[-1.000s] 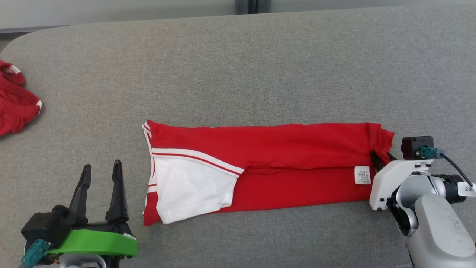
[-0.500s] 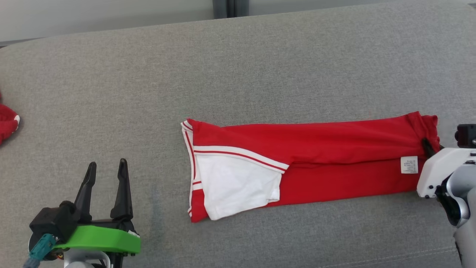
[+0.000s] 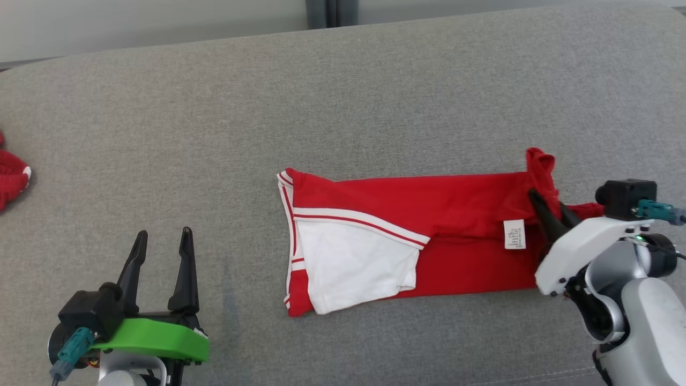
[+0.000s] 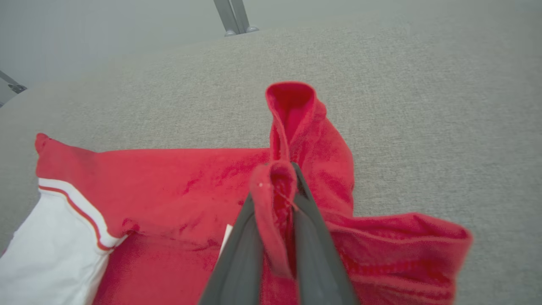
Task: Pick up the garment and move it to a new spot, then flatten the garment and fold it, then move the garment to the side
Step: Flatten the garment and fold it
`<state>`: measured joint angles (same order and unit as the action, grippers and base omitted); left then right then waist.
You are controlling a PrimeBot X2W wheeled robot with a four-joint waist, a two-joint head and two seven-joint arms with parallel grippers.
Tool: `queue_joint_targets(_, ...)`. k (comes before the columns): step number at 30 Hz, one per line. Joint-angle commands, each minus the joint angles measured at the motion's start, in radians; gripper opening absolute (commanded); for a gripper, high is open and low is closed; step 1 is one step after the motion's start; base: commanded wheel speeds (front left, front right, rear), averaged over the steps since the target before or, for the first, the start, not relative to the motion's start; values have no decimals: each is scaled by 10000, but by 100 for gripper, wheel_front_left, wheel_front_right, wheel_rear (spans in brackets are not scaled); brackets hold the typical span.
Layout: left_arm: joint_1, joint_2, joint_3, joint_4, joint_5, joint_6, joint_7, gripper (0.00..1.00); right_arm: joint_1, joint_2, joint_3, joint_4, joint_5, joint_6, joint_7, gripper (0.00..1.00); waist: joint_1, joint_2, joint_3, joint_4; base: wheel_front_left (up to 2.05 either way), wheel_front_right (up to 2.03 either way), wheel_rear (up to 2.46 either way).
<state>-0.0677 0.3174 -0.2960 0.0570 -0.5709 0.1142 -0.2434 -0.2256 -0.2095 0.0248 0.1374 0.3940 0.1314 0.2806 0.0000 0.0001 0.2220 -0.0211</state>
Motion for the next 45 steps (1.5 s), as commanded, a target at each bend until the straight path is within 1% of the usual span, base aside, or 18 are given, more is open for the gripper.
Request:
queue_joint_targets(1,-130,-15,-4,15,-6,6,-10,100,110,102,350,-344,255,-15,101,0,0,-1,-40,162,0,0,0)
queue_joint_targets(5,-175,-69,-77,55,-28,-46,-26,100,34,418,1442,-970,843,-14,335,0,0,-1,-97,473,0,0,0)
queue_joint_targets(7,-199,-85,-102,85,-35,-52,-35,100,-66,642,1969,-1073,1141,-14,373,0,0,-1,-128,639,0,0,0)
queue_joint_targets(10,-207,-120,-165,131,-44,-89,-50,100,-282,922,2628,-912,1456,-14,300,0,0,-1,-175,872,0,0,0)
queue_joint_targets(13,-253,-171,-225,194,-47,-156,-55,100,-524,1238,3169,-471,1729,-14,36,0,0,-1,-208,1123,0,0,0)
queue_joint_targets(17,-293,-266,-349,299,-33,-218,-74,100,-870,1491,3696,274,2163,-9,-352,0,0,-1,-245,1423,0,0,0)
queue_joint_targets(21,-343,-342,-427,386,-25,-260,-101,100,-1258,1568,4031,1067,2550,-9,-863,0,0,-1,-256,1637,0,0,0)
queue_joint_targets(26,-389,-445,-521,572,2,-329,-134,100,-1774,1575,4646,2124,3407,-9,-1557,0,0,-1,-281,1814,0,0,0)
queue_joint_targets(29,-435,-505,-583,655,19,-349,-124,100,-2089,1577,4965,2801,3727,-9,-1950,0,0,-1,-319,1876,0,0,0)
queue_joint_targets(30,-442,-532,-601,684,17,-350,-127,100,-2189,1576,5031,3079,3823,-9,-2122,20,0,-1,-339,1887,0,0,0)
queue_joint_targets(31,-440,-549,-616,707,16,-356,-125,100,-2281,1578,5118,3279,3886,-9,-2238,37,0,-1,-352,1894,0,0,0)
queue_joint_targets(32,-434,-565,-633,729,16,-365,-131,100,-2398,1585,5238,3470,3945,-9,-2390,100,0,-1,-369,1897,0,0,0)
queue_joint_targets(36,-350,-587,-676,827,14,-402,-141,100,-2664,1577,5708,3851,4337,-9,-2848,100,0,-1,-455,1815,0,0,0)
queue_joint_targets(39,-331,-631,-730,856,45,-416,-148,100,-2772,1573,5820,3935,4388,-9,-3223,100,0,-1,-498,1709,0,0,0)
queue_joint_targets(43,-322,-657,-739,866,54,-416,-166,100,-2779,1551,5422,3842,3940,-9,-3888,100,0,-1,-504,1525,0,0,0)
queue_joint_targets(45,-303,-658,-725,862,68,-401,-177,100,-2702,1329,5014,3783,3406,-9,-4292,100,0,-1,-490,1423,0,0,0)
